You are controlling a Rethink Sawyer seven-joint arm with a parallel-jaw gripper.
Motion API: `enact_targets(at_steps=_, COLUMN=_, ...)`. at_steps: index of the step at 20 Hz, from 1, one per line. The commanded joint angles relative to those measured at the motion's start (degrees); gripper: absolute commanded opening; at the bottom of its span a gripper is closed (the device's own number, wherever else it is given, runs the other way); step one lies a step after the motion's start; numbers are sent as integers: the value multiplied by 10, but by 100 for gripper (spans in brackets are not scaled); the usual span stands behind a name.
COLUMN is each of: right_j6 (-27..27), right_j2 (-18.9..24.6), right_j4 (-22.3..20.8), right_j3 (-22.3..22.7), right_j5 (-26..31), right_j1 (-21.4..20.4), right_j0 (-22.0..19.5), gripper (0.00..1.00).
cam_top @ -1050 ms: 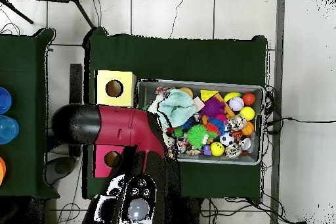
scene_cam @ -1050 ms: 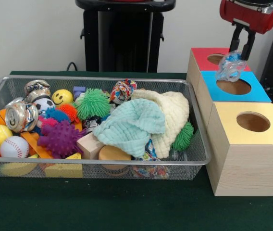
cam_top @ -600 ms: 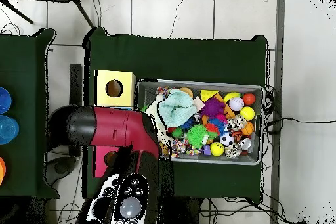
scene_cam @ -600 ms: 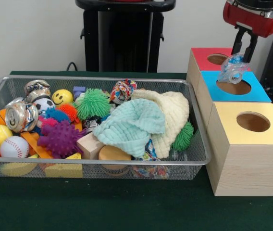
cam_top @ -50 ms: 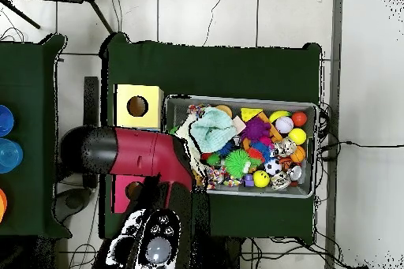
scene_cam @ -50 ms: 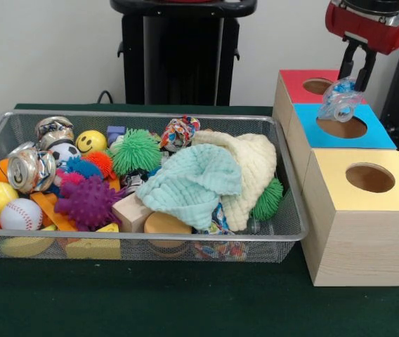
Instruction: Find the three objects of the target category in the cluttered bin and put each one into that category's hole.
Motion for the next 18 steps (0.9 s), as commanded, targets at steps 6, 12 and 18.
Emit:
enact_targets(at_steps=6, right_j6=108, right_j2=10, right_j4=18, right_j3=16, right_j5=-29, right_j1=18, right_j0=-15, gripper=0)
enact_targets(at_steps=12, right_j6=111, right_j2=8, right_j4=17, right_j3=16, right_j5=-34, right_j1=20, right_j0=-15, gripper=0)
enact_targets(at_steps=18, right_j6=102, right_j2=9, right_j4=14, right_j3=13, right_j5=-36, right_j1=21, right_j0=-18, gripper=0)
